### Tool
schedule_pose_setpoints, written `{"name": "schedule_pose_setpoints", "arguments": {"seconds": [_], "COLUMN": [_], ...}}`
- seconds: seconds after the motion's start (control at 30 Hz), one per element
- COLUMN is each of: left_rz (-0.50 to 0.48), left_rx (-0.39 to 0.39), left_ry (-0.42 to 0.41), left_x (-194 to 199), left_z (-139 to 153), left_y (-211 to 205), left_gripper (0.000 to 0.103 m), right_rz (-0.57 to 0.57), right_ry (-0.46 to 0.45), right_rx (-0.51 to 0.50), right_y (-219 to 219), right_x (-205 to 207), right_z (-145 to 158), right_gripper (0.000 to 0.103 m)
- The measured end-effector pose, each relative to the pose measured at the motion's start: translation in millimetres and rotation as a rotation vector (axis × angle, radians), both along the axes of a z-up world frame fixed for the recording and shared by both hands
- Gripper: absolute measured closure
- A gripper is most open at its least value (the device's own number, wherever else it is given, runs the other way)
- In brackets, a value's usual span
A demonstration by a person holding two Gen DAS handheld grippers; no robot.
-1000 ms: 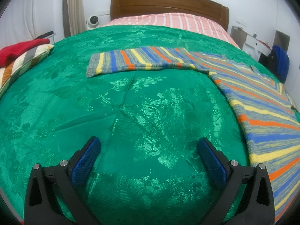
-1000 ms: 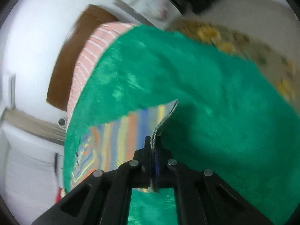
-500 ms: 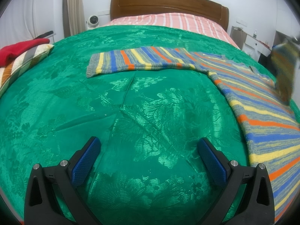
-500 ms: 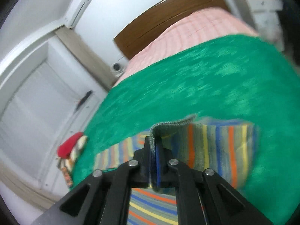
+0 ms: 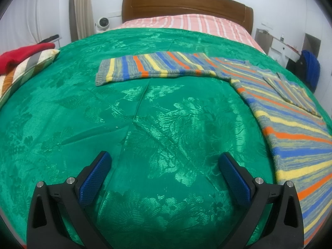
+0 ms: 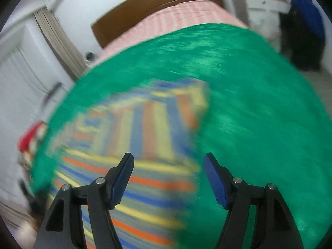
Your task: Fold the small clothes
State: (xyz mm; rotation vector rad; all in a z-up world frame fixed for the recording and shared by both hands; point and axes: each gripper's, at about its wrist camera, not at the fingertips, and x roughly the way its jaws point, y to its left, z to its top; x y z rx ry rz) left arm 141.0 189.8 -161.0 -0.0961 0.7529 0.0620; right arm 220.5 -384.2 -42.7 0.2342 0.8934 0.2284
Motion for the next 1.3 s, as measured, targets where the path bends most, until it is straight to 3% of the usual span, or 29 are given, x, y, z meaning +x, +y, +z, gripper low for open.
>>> {"name": "schedule_pose_setpoints", "arguments": {"seconds": [0.17,0.3,0.43,0.57,0.9,1.3], "left_rz": [0.001,0.003,0.004,0.004,0.005,0.01], "left_rx": [0.002,0.003,0.004,0.004,0.007,0.015], "left_ry": [-0.001,-0.004,-0.007,-0.006,-0.006,-0.007], "left_x": [0,-1,-1,-1,-1,-2], "left_z": [0,0,0,0,0,0], "left_y": [0,-1,-1,-1,-2,-2], "left_gripper": [0.0,0.0,0.0,0.0,0.0,0.0], "right_rz": [-0.056,-0.096,-0.124,-0.113,-0.106,-0.106], "right_ry": [-0.022,-0.075,-0.128,-0.136,-0.157,-0.166], "right_rx": [-0.094,-0.065,-0.049,-0.093,-0.026,-0.015], "right_y": [-60,-83,-77,-70,-72,-71], "right_x": [-49,-75,-77,-75,-72,-71], "right_z": [-25,-37,-44,-46,-49,-51], "right_gripper": [0.034,0.027,0.026,0.022,0.02,0.02]}}
